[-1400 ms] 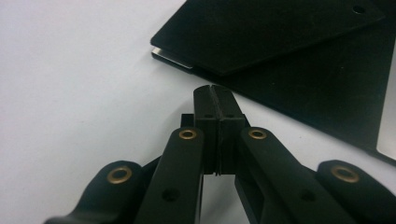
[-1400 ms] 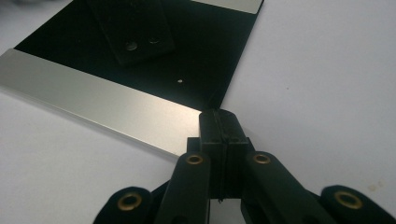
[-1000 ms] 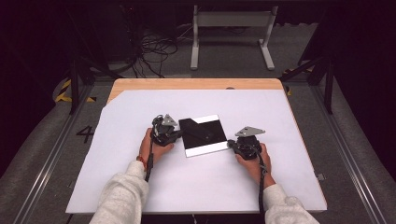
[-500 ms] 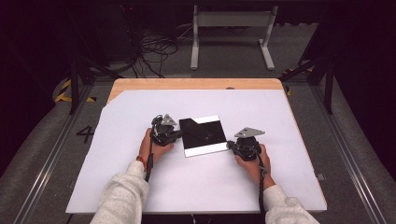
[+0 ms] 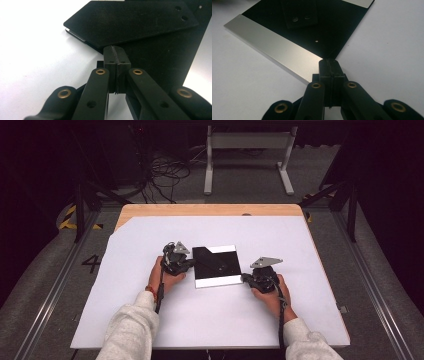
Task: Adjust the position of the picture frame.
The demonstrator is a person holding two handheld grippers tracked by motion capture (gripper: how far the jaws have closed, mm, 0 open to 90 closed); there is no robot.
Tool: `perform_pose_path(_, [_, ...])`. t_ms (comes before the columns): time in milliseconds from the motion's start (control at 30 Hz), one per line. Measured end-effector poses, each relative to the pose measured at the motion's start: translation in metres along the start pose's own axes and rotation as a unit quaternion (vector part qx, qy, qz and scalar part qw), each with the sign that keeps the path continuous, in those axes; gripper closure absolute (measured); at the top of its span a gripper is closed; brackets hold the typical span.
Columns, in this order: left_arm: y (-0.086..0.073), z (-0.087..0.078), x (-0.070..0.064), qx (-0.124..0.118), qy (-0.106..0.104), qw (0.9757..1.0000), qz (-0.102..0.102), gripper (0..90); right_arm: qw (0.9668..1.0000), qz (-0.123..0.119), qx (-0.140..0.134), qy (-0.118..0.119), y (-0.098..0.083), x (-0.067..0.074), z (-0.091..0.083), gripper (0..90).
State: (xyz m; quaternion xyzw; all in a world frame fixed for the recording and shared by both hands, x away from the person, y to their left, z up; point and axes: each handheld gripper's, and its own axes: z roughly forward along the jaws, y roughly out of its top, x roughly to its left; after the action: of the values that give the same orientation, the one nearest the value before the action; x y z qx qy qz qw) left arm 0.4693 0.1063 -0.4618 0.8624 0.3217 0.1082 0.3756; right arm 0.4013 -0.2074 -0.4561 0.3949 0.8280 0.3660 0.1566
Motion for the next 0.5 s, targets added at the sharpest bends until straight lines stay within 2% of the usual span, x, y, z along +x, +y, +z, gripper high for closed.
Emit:
perform_pose_path(67, [0.0006,-0.0002,0.0009,0.004,-0.011,0.9999,0.002,90.0,1.0000,0.002,0.001,0.007,-0.0005,-0.0009,-0.0006,90.0])
perform_pose_path(200, [0.0015,0.0010,-0.0011,0.002,-0.010,0.9999,0.007,90.0,0.9999,-0.003,0.002,0.015,-0.0022,-0.0004,-0.0026,90.0])
perform_pose_path(367, [-0.0006,-0.0001,0.0003,-0.002,-0.034,0.9994,-0.003,90.0,0.9998,0.000,0.004,0.022,-0.0034,-0.0005,-0.0043,90.0])
perform_pose_path(467, [0.0008,0.0002,-0.0026,0.001,-0.028,0.9996,0.009,90.0,0.9996,0.000,0.005,0.027,-0.0051,-0.0007,-0.0062,90.0])
perform_pose_path(500, [0.0010,0.0007,-0.0042,0.001,-0.027,0.9996,0.005,90.0,0.9995,0.000,0.006,0.029,-0.0054,-0.0002,-0.0068,90.0])
